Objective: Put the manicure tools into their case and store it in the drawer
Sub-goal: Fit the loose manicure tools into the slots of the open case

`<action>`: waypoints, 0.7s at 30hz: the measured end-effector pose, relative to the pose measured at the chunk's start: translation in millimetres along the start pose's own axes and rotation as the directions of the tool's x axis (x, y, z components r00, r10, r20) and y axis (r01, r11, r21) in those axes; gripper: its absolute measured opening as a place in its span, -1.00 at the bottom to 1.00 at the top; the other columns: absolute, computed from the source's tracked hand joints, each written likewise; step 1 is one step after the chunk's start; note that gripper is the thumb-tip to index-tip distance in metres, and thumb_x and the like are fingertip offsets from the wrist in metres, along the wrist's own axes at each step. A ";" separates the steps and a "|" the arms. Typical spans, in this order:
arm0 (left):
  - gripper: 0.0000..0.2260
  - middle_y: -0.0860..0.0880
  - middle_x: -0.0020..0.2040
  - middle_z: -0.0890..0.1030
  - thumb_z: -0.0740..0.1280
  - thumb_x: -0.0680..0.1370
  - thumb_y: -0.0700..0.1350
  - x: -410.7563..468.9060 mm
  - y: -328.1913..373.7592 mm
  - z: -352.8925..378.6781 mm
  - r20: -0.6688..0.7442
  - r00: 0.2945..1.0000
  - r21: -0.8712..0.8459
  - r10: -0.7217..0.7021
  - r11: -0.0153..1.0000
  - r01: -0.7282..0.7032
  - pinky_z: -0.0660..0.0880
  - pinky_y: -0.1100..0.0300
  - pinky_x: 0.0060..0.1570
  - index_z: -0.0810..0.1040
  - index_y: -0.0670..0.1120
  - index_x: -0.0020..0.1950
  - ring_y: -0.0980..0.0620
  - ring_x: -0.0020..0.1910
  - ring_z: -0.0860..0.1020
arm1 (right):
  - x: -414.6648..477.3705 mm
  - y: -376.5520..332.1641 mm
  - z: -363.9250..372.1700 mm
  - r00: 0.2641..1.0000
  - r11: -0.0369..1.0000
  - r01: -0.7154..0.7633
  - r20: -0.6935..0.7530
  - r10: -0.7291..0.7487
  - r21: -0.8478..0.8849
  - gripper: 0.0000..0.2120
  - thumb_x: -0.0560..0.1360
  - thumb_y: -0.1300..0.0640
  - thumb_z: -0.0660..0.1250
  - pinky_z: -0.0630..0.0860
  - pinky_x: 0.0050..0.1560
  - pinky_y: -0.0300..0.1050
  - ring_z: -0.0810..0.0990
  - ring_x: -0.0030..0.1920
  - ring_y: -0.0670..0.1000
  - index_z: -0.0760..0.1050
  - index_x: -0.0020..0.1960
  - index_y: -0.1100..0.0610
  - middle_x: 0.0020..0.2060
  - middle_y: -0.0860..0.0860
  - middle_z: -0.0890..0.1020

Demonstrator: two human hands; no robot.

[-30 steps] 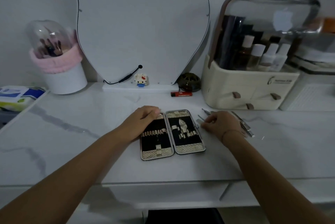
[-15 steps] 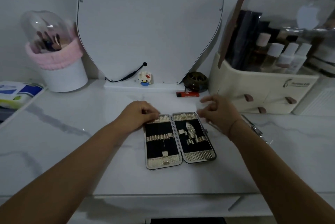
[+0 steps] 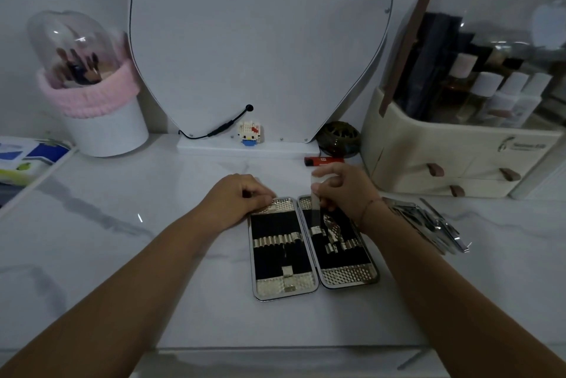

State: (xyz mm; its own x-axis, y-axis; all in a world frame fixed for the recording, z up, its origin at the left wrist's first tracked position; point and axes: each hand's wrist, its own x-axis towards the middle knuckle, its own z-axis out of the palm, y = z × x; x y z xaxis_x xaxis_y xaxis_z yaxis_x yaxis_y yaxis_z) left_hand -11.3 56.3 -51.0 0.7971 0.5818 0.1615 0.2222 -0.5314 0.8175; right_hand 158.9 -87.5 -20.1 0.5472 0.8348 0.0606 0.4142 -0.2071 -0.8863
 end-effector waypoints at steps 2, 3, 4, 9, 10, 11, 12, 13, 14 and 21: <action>-0.90 0.12 -0.18 0.62 0.43 0.44 -0.13 0.0 0.0 0.2 -0.002 1.000 0.004 -0.002 1.000 0.002 0.43 0.23 0.01 0.68 0.06 -0.11 0.10 -0.08 0.56 | -0.1 -0.7 -0.7 0.998 0.998 0.013 0.056 -0.010 -0.059 -0.82 0.42 0.18 0.39 0.50 -0.38 -0.31 0.57 -0.43 -0.14 0.53 0.02 0.12 -0.41 0.02 0.62; -0.90 0.12 -0.18 0.62 0.43 0.44 -0.13 0.0 -0.2 0.4 -0.006 1.000 0.002 -0.005 1.000 0.005 0.43 0.22 0.01 0.69 0.05 -0.11 0.10 -0.08 0.56 | -0.5 -1.4 -0.9 0.995 0.995 0.025 0.095 -0.016 -0.099 -0.82 0.42 0.16 0.39 0.50 -0.37 -0.32 0.58 -0.42 -0.14 0.53 0.01 0.11 -0.40 0.02 0.63; -0.91 0.13 -0.19 0.61 0.43 0.44 -0.13 -0.2 -0.6 0.4 -0.009 1.000 0.000 -0.010 1.000 0.010 0.43 0.22 0.01 0.69 0.04 -0.11 0.10 -0.09 0.56 | -1.3 -2.1 -1.1 0.991 0.989 0.042 0.132 -0.023 -0.141 -0.83 0.41 0.15 0.40 0.51 -0.35 -0.33 0.59 -0.39 -0.13 0.55 0.00 0.09 -0.38 0.02 0.65; -0.92 0.11 -0.19 0.61 0.44 0.44 -0.12 0.3 -0.1 0.4 -0.015 1.000 0.022 -0.021 1.000 0.021 0.43 0.24 -0.03 0.69 0.03 -0.11 0.12 -0.12 0.56 | -6.7 -4.5 -1.1 0.967 0.946 0.138 0.247 -0.064 -0.293 -0.88 0.39 0.09 0.41 0.53 -0.11 -0.31 0.62 -0.17 -0.10 0.61 -0.10 0.09 -0.21 -0.05 0.66; -0.92 0.11 -0.18 0.61 0.43 0.44 -0.12 0.3 0.2 0.2 -0.016 1.000 0.023 -0.025 0.999 0.026 0.44 0.23 -0.02 0.69 0.03 -0.11 0.11 -0.11 0.56 | -8.5 -4.8 -0.9 0.965 0.938 0.148 0.254 -0.067 -0.314 -0.88 0.40 0.09 0.41 0.52 -0.13 -0.34 0.61 -0.16 -0.11 0.62 -0.10 0.11 -0.20 -0.07 0.65; -0.92 0.11 -0.17 0.62 0.43 0.44 -0.12 0.3 0.5 0.1 -0.017 0.999 0.024 -0.030 0.999 0.030 0.44 0.22 -0.01 0.69 0.02 -0.10 0.11 -0.10 0.56 | -9.8 -4.2 -0.6 0.966 0.930 0.152 0.250 -0.068 -0.333 -0.87 0.39 0.09 0.41 0.50 -0.14 -0.36 0.60 -0.15 -0.11 0.63 -0.10 0.11 -0.19 -0.06 0.66; -0.92 0.10 -0.17 0.62 0.43 0.44 -0.12 0.0 0.6 0.0 -0.017 0.999 0.023 -0.035 0.999 0.035 0.45 0.22 -0.01 0.69 0.02 -0.10 0.10 -0.09 0.57 | -11.2 -3.5 -0.1 0.968 0.924 0.154 0.240 -0.071 -0.350 -0.87 0.39 0.09 0.42 0.49 -0.16 -0.38 0.60 -0.14 -0.10 0.63 -0.10 0.11 -0.17 -0.06 0.66; -0.92 0.10 -0.17 0.61 0.43 0.44 -0.12 -0.2 0.9 0.1 -0.017 0.999 0.019 -0.037 0.999 0.037 0.45 0.22 -0.01 0.69 0.01 -0.10 0.10 -0.09 0.57 | -12.6 -2.1 0.8 0.971 0.919 0.155 0.229 -0.074 -0.363 -0.87 0.39 0.08 0.42 0.47 -0.17 -0.40 0.60 -0.14 -0.10 0.63 -0.09 0.10 -0.17 -0.05 0.66; -0.92 0.10 -0.17 0.61 0.43 0.44 -0.12 -0.6 0.9 0.2 -0.018 0.999 0.015 -0.037 0.999 0.038 0.44 0.23 -0.02 0.69 0.01 -0.10 0.10 -0.09 0.57 | -14.3 -1.2 1.6 0.972 0.913 0.162 0.223 -0.081 -0.375 -0.87 0.38 0.08 0.42 0.45 -0.17 -0.41 0.59 -0.15 -0.10 0.63 -0.09 0.09 -0.18 -0.06 0.66; -0.93 0.04 -0.12 0.65 0.44 0.44 -0.14 -1.3 2.1 1.4 -0.030 0.999 -0.022 -0.037 0.999 0.036 0.44 0.28 -0.04 0.68 0.02 -0.14 0.10 -0.08 0.58 | -31.6 2.6 -54.5 0.972 0.936 0.086 -0.177 -0.154 -0.342 -0.91 0.42 0.13 0.39 0.38 -0.27 -0.50 0.50 -0.24 -0.28 0.58 -0.07 0.04 -0.30 -0.22 0.53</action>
State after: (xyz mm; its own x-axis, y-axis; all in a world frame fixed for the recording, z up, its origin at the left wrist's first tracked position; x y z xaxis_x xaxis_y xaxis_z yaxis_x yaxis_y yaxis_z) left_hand -11.0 53.5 -50.2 0.7710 0.6193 0.1481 0.2383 -0.4963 0.8348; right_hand 182.4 -142.3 0.7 0.5966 0.7532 0.2771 0.6836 -0.2960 -0.6672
